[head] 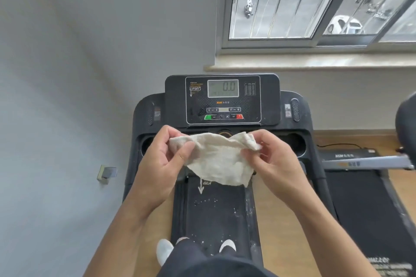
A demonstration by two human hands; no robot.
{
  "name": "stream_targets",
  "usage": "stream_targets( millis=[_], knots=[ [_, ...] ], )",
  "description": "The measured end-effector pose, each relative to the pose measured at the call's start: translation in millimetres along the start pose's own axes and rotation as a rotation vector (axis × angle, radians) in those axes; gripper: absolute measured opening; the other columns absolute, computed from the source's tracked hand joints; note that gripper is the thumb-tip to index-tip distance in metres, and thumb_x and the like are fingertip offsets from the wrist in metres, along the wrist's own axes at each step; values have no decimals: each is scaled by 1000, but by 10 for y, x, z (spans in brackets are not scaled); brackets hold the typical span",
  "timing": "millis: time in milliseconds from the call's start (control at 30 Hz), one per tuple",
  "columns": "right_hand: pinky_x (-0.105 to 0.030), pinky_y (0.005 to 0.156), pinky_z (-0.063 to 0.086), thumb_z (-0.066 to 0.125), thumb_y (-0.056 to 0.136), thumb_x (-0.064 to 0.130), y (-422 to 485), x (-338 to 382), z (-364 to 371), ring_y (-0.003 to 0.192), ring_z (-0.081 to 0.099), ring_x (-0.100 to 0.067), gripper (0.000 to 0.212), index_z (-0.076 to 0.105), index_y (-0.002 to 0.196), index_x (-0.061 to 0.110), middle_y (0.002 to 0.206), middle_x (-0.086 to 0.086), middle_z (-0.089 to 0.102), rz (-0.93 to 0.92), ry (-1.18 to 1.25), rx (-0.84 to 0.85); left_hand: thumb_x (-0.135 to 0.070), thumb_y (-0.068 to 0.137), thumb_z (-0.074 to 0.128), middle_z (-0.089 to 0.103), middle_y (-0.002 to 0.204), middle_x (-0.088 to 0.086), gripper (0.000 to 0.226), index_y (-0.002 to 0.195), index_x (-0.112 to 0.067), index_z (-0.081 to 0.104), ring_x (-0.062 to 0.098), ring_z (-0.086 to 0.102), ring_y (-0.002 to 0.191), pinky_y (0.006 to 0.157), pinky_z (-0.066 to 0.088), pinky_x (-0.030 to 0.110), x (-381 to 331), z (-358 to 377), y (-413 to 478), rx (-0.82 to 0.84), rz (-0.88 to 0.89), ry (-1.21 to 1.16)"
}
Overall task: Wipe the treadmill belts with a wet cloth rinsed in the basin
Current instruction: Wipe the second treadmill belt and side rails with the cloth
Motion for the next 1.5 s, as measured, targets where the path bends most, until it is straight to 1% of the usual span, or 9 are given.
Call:
stream_targets(
  millis=[167, 300, 467, 633, 833, 933, 1000, 1233, 1500],
  knots=[
    [-55, 70, 58, 79, 91, 37, -24, 130, -177, 73, 62, -35, 11, 79, 95, 27, 80, -11, 69, -24, -66, -15, -31, 91, 73, 58, 70, -4, 23, 94, -16, 55, 11, 53, 61, 52, 45, 22, -290, -127, 36, -153, 14, -61],
    [-38, 72, 60, 87, 84, 33, 69, 595, -432, 85, 69, -27, 27, 80, 100, 14, 95, -13, 77, -99, 353, -17, -20, 92, 71, 61, 75, -1, 18, 96, -18, 54, 14, 58, 65, 57, 52, 27, -849, -79, 191, -45, 74, -390],
    [-50, 94, 61, 91, 73, 49, 85, 448, -97, 117, 71, -40, 77, 70, 130, 2, 132, -26, 69, 172, 678, 391, -5, 98, 67, 68, 84, 2, 19, 107, -13, 53, 16, 66, 72, 65, 58, 30, -950, 11, 532, -63, 8, -518],
    [-37, 77, 60, 62, 102, 12, -212, 112, 218, 101, 71, -28, 36, 66, 137, 4, 123, -22, 70, 276, 758, 427, -18, 93, 74, 71, 99, 9, 20, 111, -14, 65, 20, 69, 79, 64, 57, 34, 118, 226, 331, -97, -338, -453],
    [-39, 85, 59, 57, 105, 8, -303, 45, 158, 103, 69, -29, 34, 63, 136, -4, 122, -28, 69, 296, 827, 408, -63, 96, 54, 71, 113, 13, 68, 129, -6, 67, 23, 65, 92, 80, 46, 37, 896, 972, -272, 115, -667, -701],
    [-46, 92, 57, 64, 99, 14, -356, 13, 107, 112, 64, -37, 43, 61, 139, -2, 130, -34, 62, 314, 841, 462, -84, 97, 16, 49, 157, 21, 99, 153, -10, 51, 33, 42, 145, 124, 26, 54, 806, 1417, -516, 408, -648, -864],
    [-49, 95, 52, 64, 98, 16, -396, 19, 91, 113, 64, -39, 48, 57, 142, -3, 130, -31, 62, 310, 828, 517, -81, 98, 10, 37, 164, 21, 99, 160, -10, 40, 32, 27, 155, 130, 11, 54, 667, 1503, -546, 428, -588, -952],
    [-50, 101, 51, 63, 103, 12, -389, -194, -280, 122, 66, -37, 37, 65, 140, 8, 138, -22, 66, 355, 713, 360, -35, 95, 66, 76, 120, 15, 36, 119, -10, 75, 29, 71, 116, 101, 57, 43, 427, 853, -279, -12, -368, -541],
    [-37, 77, 66, 70, 91, 18, -289, -381, -732, 99, 77, -30, 22, 83, 105, 8, 108, -16, 80, 341, 420, 50, -37, 87, 79, 78, 96, 3, 24, 94, -15, 81, 12, 76, 81, 64, 59, 29, 131, 259, -258, -328, -219, -140]
  ],
)
Point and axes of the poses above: each hand's wrist, its own y-axis towards the middle knuckle, its own z-axis out of the palm, x = y × z, the point moved 8 cm from there along y, towards the middle knuckle
